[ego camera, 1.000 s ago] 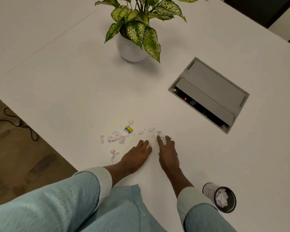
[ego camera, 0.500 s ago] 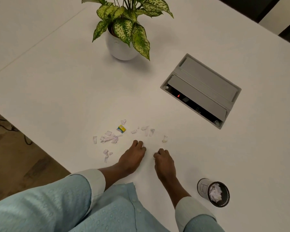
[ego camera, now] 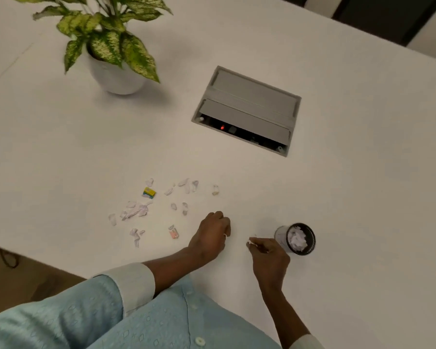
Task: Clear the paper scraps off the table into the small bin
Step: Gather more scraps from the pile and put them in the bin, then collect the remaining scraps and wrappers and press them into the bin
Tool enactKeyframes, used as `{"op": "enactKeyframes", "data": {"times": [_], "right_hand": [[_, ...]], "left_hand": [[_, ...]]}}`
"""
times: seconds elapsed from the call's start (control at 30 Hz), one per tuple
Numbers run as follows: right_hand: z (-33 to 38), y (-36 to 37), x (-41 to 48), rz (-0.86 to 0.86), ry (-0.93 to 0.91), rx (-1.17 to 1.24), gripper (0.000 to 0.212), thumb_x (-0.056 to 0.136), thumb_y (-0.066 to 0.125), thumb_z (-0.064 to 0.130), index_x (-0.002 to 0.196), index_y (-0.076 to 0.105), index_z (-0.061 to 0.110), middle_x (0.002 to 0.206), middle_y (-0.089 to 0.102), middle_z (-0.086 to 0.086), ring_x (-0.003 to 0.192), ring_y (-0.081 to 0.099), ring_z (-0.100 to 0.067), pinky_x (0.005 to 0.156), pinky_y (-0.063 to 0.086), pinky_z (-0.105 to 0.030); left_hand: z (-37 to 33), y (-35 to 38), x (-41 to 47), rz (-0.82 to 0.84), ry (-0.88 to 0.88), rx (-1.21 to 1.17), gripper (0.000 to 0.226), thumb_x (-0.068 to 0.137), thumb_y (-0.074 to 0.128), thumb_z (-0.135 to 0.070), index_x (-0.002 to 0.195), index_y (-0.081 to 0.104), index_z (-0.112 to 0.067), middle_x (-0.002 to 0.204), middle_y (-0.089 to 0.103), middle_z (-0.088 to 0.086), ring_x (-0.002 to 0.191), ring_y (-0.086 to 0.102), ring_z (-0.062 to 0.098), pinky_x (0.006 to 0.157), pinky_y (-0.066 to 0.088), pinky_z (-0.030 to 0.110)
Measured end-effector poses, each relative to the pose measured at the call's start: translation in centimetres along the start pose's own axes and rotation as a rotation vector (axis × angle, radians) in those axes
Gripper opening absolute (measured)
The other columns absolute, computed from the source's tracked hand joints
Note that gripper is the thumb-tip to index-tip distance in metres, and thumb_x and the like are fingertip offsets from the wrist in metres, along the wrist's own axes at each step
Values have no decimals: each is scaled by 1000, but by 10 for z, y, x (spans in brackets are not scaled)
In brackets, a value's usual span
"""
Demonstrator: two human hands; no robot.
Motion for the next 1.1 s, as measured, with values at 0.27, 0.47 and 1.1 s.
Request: {"op": "enactKeyframes", "data": {"times": [0.27, 0.47, 1.1], "right_hand": [[-4, -102, 9, -331, -34, -18, 12, 77, 86, 7, 86, 81, 13, 82, 77, 0, 74, 71, -12, 75, 57, -26], [-14, -134, 34, -358, 3, -132, 9, 82, 79, 9, 88, 80, 14, 87, 76, -2, 75, 70, -18, 72, 54, -28], [-12, -127, 24, -163, -281, -390, 30, 89, 70, 17, 118, 67, 21, 116, 72, 3, 106, 67, -22, 94, 51, -43]], "left_hand": [[-98, 26, 39, 66, 90, -149, 24, 72, 63, 7, 79, 72, -14, 88, 68, 5, 82, 65, 23, 75, 52, 37], [-161, 67, 64, 160, 185, -74, 17, 76, 71, 1, 87, 71, -12, 97, 70, 8, 91, 65, 26, 79, 50, 37], [-110, 80, 29, 98, 165, 252, 40, 94, 66, -28, 131, 55, -18, 133, 55, 0, 123, 51, 24, 85, 55, 45]]}}
Point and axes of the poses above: each hand's wrist, its own x-axis towards the middle knuckle, its own y-axis out of the palm, z = x × y, the point moved 8 cm from there along x, towards the middle knuckle
